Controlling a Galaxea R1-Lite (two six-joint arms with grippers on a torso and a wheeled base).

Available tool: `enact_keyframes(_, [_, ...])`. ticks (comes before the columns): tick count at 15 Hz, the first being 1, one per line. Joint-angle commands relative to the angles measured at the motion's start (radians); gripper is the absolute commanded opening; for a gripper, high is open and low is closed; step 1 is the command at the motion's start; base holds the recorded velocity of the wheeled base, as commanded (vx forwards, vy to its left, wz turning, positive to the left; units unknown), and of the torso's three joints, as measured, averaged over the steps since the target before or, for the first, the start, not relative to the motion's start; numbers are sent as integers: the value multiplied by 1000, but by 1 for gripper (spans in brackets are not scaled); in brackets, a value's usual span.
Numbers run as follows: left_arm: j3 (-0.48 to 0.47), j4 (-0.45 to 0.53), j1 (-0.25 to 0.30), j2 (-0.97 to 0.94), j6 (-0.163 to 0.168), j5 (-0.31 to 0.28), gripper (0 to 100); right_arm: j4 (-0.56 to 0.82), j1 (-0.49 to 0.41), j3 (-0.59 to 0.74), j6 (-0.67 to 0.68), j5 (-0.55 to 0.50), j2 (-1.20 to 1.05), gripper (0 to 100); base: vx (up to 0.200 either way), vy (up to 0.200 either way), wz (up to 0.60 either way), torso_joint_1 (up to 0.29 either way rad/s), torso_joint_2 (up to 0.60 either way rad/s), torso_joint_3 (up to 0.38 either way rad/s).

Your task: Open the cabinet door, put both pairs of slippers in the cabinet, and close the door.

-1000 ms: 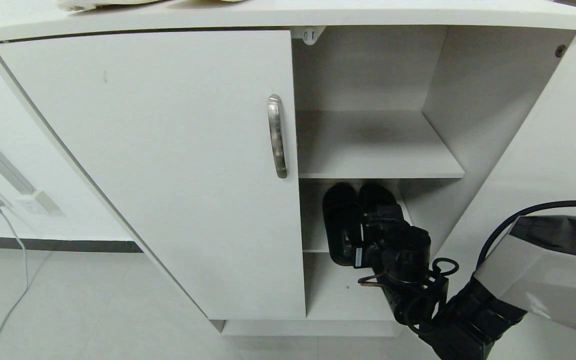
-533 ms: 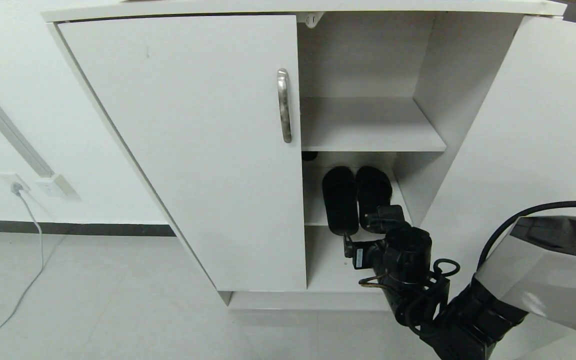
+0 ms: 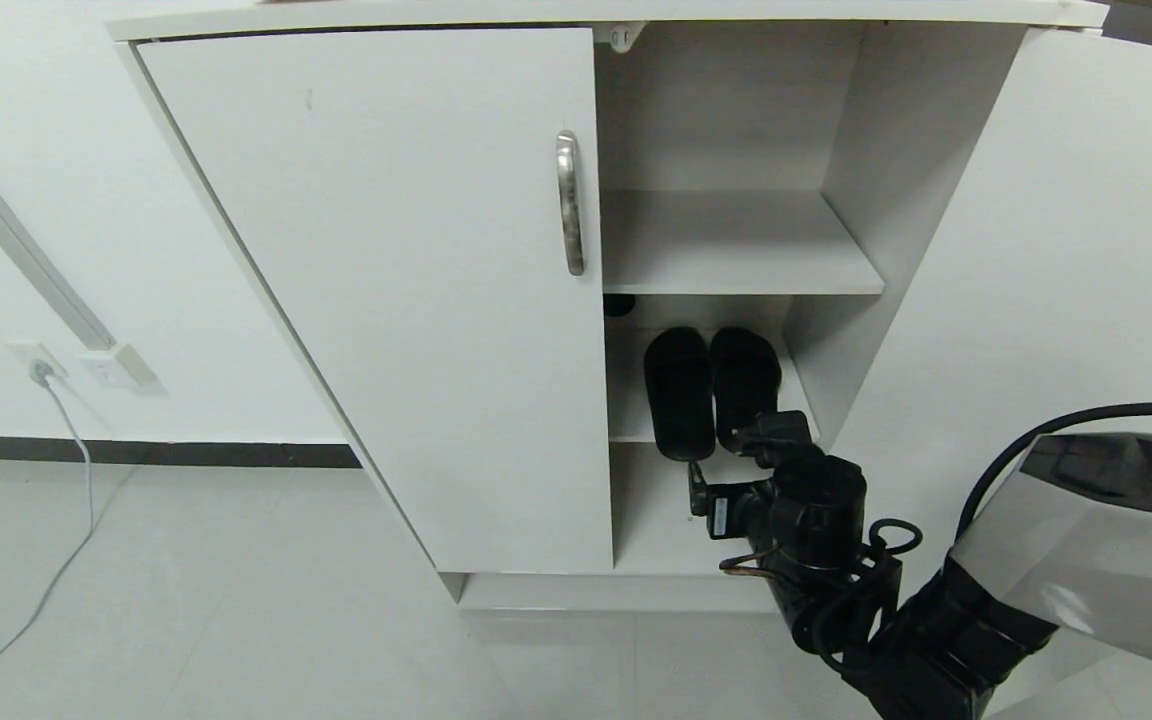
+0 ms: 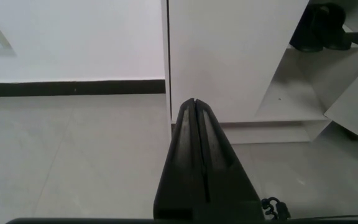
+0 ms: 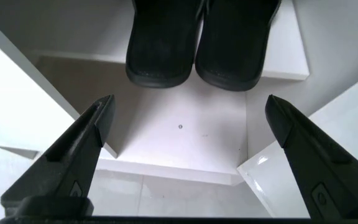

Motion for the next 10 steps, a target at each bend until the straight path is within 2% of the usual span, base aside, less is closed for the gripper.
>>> enact_keyframes(1, [0, 0, 0, 1, 0, 0, 0, -6, 0, 5, -2, 0, 1, 100, 0, 0, 0, 0, 0, 0])
enact_keyframes(8, [0, 0, 0, 1, 0, -1, 0, -8, 0, 6, -5, 0, 2, 100, 0, 0, 0, 0, 0, 0])
enact_keyframes(10, [0, 0, 0, 1, 0, 0, 0, -8, 0, 6, -6, -2, 2, 100, 0, 0, 0, 7, 5, 134])
